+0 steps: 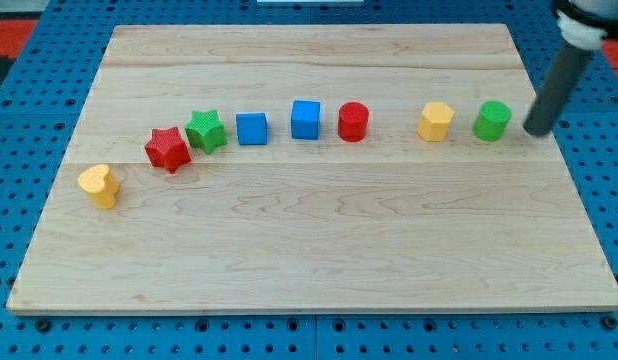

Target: Push the green circle to the top left side

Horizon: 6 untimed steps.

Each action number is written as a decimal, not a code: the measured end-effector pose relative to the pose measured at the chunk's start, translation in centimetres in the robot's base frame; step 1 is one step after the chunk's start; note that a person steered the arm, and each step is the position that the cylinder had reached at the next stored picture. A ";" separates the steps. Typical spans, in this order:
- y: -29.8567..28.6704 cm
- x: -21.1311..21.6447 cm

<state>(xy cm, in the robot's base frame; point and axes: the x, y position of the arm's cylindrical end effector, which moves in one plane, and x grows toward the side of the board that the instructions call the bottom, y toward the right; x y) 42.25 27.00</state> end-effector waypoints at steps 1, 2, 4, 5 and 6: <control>-5.8 -3.1; -10.5 -9.5; -4.8 -0.7; -11.1 -4.5; -21.5 -9.3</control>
